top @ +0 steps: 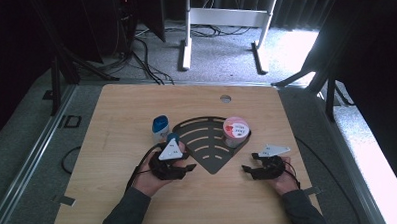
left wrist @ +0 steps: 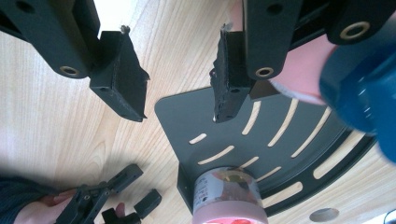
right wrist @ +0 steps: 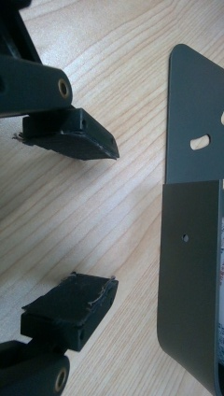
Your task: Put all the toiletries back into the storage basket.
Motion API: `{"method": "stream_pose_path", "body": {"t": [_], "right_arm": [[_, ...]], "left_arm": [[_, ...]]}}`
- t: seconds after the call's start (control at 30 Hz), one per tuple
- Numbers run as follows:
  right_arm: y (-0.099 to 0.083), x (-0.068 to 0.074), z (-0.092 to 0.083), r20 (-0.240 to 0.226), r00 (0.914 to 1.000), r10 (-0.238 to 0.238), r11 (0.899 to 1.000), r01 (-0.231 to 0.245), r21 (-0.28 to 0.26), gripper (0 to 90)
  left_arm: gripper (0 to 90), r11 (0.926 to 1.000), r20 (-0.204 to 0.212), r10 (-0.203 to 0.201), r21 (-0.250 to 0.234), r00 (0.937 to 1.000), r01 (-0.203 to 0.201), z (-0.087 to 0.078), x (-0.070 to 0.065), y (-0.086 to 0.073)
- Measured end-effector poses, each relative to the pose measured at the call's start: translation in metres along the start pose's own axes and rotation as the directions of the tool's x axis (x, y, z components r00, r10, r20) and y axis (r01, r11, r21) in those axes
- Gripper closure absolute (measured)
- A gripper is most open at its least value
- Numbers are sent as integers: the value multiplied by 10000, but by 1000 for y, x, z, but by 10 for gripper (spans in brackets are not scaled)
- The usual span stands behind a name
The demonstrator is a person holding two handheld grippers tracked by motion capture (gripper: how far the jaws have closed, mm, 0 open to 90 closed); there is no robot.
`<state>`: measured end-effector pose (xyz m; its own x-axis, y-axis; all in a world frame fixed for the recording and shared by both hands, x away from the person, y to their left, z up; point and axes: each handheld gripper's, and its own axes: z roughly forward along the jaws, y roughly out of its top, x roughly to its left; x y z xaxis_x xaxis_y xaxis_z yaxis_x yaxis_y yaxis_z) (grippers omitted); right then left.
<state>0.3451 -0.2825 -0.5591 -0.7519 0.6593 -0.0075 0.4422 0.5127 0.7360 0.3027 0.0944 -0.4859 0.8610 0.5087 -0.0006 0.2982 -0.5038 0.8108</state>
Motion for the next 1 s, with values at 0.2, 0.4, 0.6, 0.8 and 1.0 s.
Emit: {"method": "stream_pose_path", "body": {"t": [0.2,0.4,0.6,0.8,1.0], "right_arm": [[0,0,0,-1,10000,4,10000,-4,-2,311],[0,0,0,-5,10000,6,10000,-6,-1,311],[0,0,0,-6,10000,4,10000,-4,-3,310],[0,0,0,-11,10000,0,10000,0,-6,310],[0,0,0,-23,10000,-3,10000,3,-2,309]], "left_arm": [[545,10000,-66,22,56,10000,-21,-8,3,-5],[552,10000,-36,-69,-48,10000,69,-17,6,-9],[565,10000,-173,-66,-46,9998,65,-24,9,-12],[568,9997,-453,-216,-134,9987,210,-32,13,-17],[556,9991,-808,-320,-290,9962,298,-41,20,-19]]}}
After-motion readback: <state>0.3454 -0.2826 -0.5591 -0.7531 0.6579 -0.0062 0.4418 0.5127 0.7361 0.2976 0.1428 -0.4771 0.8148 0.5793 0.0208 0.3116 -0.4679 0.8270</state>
